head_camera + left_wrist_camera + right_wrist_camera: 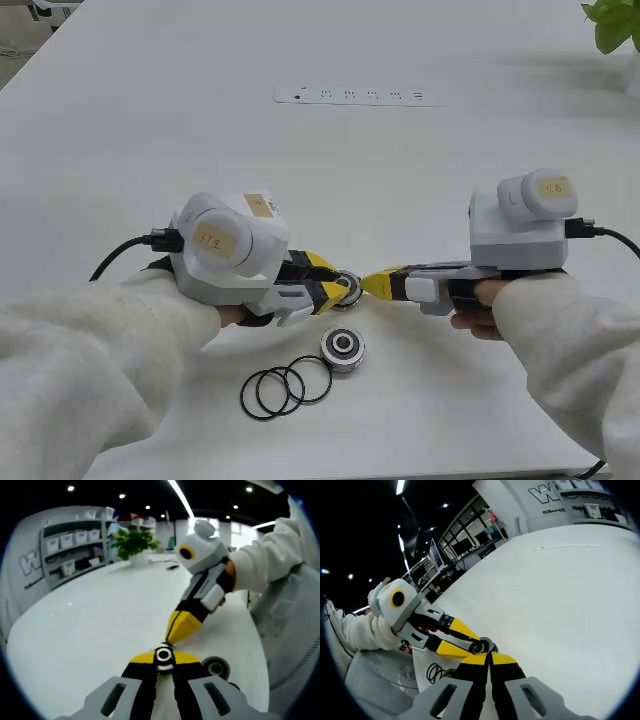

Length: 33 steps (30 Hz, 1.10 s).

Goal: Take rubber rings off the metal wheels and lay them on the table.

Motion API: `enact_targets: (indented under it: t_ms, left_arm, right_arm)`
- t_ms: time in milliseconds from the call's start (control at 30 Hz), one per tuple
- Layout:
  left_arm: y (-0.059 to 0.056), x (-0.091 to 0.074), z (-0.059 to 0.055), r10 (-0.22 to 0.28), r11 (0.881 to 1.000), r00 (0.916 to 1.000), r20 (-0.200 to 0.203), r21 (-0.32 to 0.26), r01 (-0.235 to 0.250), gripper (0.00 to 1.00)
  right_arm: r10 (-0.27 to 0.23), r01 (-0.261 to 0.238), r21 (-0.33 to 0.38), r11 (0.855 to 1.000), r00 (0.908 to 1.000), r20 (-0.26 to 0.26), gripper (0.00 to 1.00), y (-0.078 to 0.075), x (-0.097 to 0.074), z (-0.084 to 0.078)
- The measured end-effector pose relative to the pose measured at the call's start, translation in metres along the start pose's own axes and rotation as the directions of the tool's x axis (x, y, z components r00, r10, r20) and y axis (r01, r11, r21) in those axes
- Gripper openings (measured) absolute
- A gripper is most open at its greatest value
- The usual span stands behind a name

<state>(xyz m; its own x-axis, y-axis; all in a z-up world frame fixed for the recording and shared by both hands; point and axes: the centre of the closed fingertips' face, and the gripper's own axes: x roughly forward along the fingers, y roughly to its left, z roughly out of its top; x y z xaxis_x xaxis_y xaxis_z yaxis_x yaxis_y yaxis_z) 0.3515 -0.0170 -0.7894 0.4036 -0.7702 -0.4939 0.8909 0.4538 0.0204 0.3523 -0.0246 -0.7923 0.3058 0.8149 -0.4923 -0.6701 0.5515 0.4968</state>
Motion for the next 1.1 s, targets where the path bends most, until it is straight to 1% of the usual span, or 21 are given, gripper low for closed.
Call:
enact_targets:
  t_ms: [300,433,500,533,567,600,633,667,733,800,933,1100]
  left_arm:
    - [0.001,0.000,0.000,0.004,1.000,1.0000,0.002,-0.008,-0.004,0.12]
    - [0.001,0.001,0.000,0.008,1.000,1.0000,0.005,-0.011,-0.008,0.12]
    - [0.000,0.002,0.000,0.007,1.000,1.0000,0.004,-0.012,-0.007,0.12]
    - [-0.001,0.003,0.000,0.003,1.000,1.0000,0.003,-0.014,-0.003,0.12]
    - [-0.002,0.003,-0.005,0.004,1.000,0.9998,-0.019,0.001,-0.004,0.12]
    - [-0.003,0.006,0.000,0.000,1.000,1.0000,0.009,0.009,0.000,0.11]
    - [-0.002,0.005,-0.002,0.002,1.000,1.0000,-0.001,0.012,-0.002,0.11]
    - [-0.002,0.004,-0.003,0.000,1.000,1.0000,-0.009,0.011,0.000,0.11]
    - [-0.002,0.004,-0.002,0.003,1.000,1.0000,-0.008,0.012,-0.003,0.11]
    - [-0.003,0.003,-0.002,0.004,1.000,0.9999,-0.012,0.026,-0.003,0.12]
    - [-0.005,0.000,-0.003,-0.012,1.000,0.9997,-0.023,0.024,0.012,0.14]
    - [-0.008,-0.002,-0.005,-0.021,1.000,0.9994,-0.029,0.023,0.022,0.14]
  right_arm:
    - [-0.010,0.010,-0.024,1.000,0.9999,-0.010,0.00,0.001,0.002,0.002]
    - [-0.001,0.001,-0.030,1.000,0.9998,-0.018,0.00,0.003,0.003,0.000]
    - [0.009,-0.010,-0.047,0.999,0.9995,-0.029,0.00,0.008,0.005,-0.001]
    - [0.011,-0.013,-0.055,0.998,0.9995,-0.031,0.00,0.009,0.006,-0.001]
    - [0.016,-0.018,-0.062,0.998,0.9992,-0.036,0.00,0.011,0.008,-0.002]
    - [0.013,-0.016,-0.073,0.997,0.9991,-0.041,0.00,0.012,0.008,-0.002]
    - [0.011,-0.015,-0.091,0.996,0.9991,-0.041,0.00,0.012,0.007,-0.001]
    - [0.009,-0.012,-0.081,0.997,0.9991,-0.041,0.00,0.011,0.007,-0.001]
    - [0.007,-0.010,-0.060,0.998,0.9993,-0.038,0.00,0.009,0.006,-0.002]
    - [0.003,-0.005,-0.061,0.998,0.9994,-0.036,0.00,0.007,0.005,-0.001]
    - [-0.009,0.008,-0.055,0.998,0.9996,-0.028,0.00,0.004,0.003,0.000]
    - [-0.024,0.023,-0.041,0.999,0.9995,-0.020,0.00,-0.001,0.001,0.001]
